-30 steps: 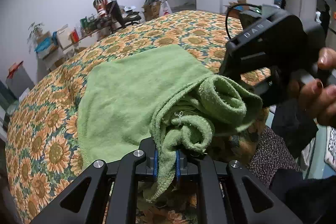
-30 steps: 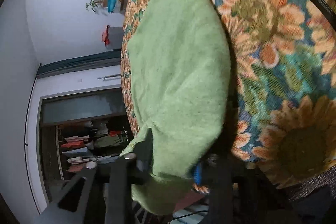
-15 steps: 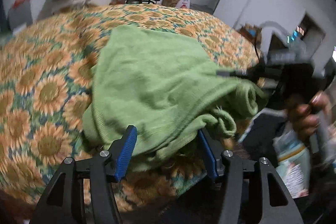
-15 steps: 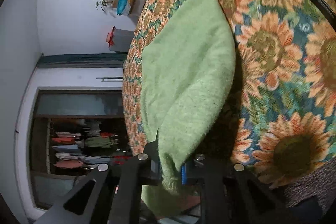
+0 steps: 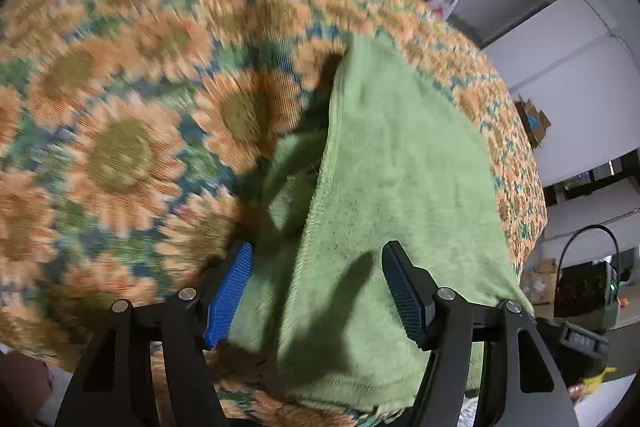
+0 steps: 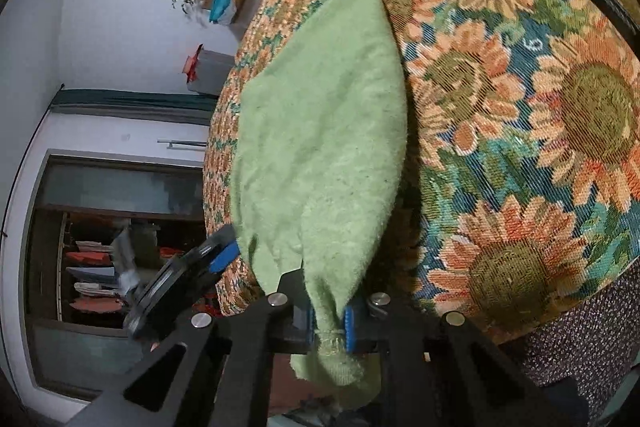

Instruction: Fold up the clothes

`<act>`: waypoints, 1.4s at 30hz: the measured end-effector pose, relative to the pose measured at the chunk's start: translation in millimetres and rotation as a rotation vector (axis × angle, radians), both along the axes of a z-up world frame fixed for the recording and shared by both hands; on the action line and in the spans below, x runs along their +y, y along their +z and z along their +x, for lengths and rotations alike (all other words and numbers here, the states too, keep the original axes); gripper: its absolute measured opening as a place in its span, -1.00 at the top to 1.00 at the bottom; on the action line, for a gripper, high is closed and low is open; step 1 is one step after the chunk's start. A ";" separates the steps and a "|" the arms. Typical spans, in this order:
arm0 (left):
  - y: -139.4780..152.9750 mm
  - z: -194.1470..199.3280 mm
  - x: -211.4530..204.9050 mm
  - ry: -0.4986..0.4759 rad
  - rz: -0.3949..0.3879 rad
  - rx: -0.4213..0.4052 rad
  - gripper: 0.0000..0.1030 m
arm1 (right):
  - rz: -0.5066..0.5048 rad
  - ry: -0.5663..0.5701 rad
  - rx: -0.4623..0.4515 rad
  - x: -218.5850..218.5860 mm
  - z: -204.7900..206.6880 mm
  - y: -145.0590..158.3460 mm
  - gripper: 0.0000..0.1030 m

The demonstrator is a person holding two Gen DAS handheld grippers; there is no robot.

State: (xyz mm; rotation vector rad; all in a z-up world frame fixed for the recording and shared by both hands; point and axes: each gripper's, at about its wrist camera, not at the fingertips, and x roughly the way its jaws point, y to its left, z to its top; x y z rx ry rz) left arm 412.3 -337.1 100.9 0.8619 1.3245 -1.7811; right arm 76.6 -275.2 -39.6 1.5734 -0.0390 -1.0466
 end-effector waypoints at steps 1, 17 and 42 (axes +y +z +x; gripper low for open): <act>-4.8 -3.1 1.0 -0.019 0.032 0.009 -0.32 | -0.005 0.004 0.007 -0.5 0.6 1.8 0.76; 39.0 -12.4 19.8 -0.109 0.048 0.256 0.74 | -0.069 0.015 -0.023 -0.7 -1.0 16.7 0.84; 66.1 -441.3 238.7 -1.073 0.189 0.247 0.75 | -0.279 -0.975 0.160 374.6 -167.0 67.7 0.87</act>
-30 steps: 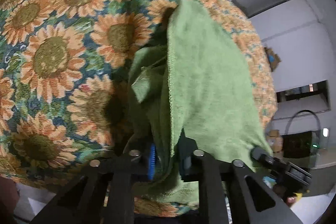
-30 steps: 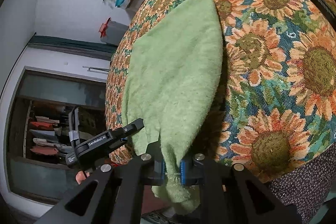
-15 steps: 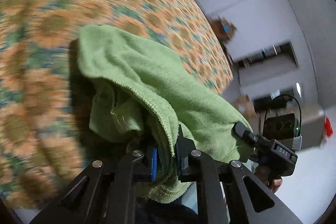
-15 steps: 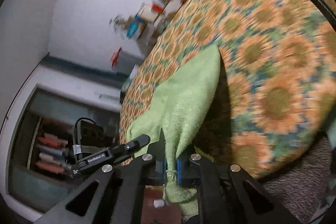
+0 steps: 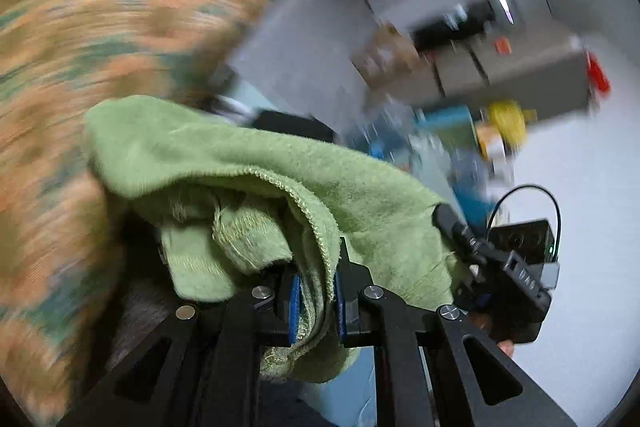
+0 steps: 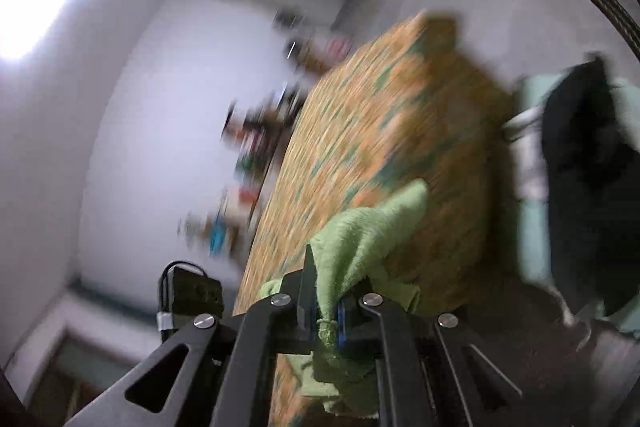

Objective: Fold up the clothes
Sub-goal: 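Carry the folded shirt with both grippers over to the green sofa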

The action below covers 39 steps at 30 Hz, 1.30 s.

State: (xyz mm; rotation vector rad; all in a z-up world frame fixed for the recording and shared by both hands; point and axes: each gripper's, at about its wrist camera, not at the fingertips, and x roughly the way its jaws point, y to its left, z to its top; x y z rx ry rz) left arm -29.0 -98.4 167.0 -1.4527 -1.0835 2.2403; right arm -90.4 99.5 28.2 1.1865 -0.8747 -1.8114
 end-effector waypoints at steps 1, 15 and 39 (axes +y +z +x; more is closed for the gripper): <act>-6.9 -28.1 23.2 -0.063 -0.001 -0.016 0.75 | 0.006 -0.079 0.004 27.7 -1.0 -6.1 0.87; -152.3 -242.3 369.3 -0.699 0.039 -0.194 0.75 | 0.068 -0.868 -0.164 341.1 32.4 -78.0 0.87; -266.8 -317.4 583.1 -0.910 -0.738 0.021 0.28 | 0.180 -1.024 -0.515 417.5 -34.0 -240.4 0.16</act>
